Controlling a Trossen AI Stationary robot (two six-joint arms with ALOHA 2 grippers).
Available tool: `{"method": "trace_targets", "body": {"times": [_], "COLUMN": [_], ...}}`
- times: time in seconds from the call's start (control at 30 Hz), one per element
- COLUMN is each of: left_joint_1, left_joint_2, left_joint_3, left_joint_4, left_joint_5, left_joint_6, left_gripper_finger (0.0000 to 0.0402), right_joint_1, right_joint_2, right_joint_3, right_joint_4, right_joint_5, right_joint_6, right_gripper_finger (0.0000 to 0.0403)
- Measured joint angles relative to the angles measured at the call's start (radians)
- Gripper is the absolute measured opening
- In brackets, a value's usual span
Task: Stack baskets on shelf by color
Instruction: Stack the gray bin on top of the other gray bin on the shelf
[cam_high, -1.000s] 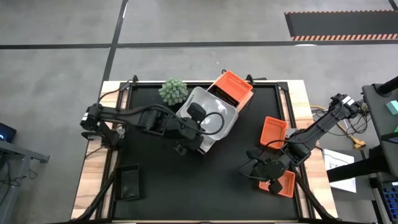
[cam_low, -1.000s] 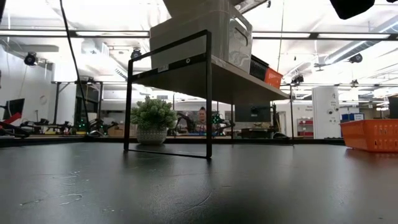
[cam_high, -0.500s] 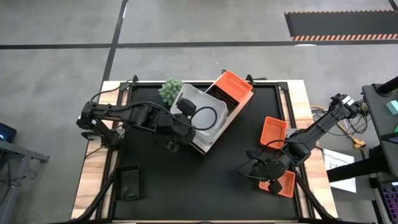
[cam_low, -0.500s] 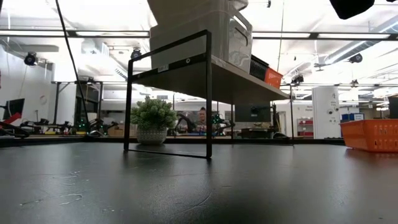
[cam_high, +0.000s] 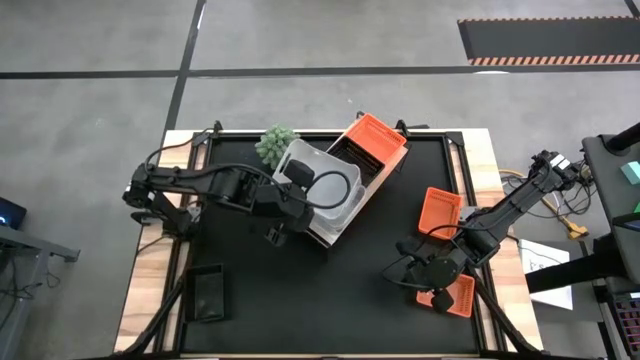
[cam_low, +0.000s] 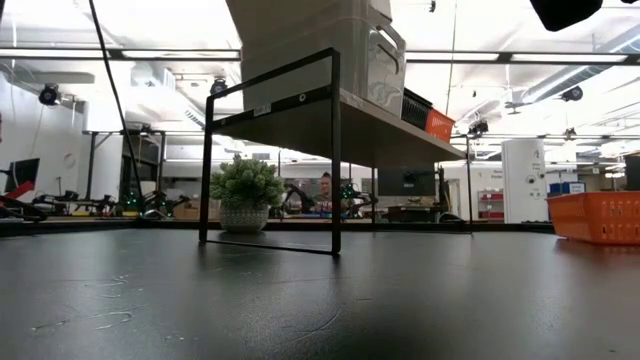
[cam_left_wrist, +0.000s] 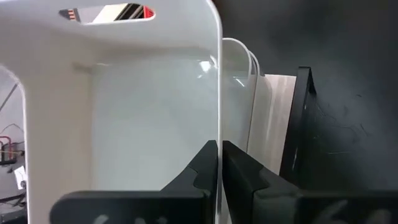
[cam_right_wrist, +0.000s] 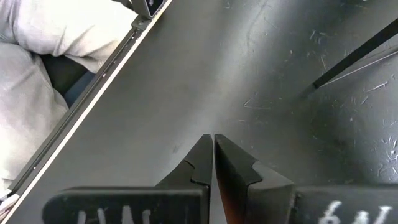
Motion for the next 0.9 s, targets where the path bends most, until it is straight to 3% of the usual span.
{"method": "trace_targets", "body": {"times": [0.13,0.9], "left_joint_1": [0.0,0.005], "left_joint_2": [0.0,0.0], "left_joint_3": [0.0,-0.002], "left_joint_4": [0.002,0.004], "left_joint_5": [0.042,0.052], "left_joint_6": [-0.02,-0.051], "left_gripper_finger": [0.0,0.0], "right_joint_1": [0.0,0.0], "right_joint_2": [0.0,0.0], "right_joint_3": [0.0,0.0], "right_joint_4": [0.0,0.0], "right_joint_5": [0.0,-0.001], "right_joint_6": [0.005,0.007], "right_gripper_finger": [0.0009,0.0009]}}
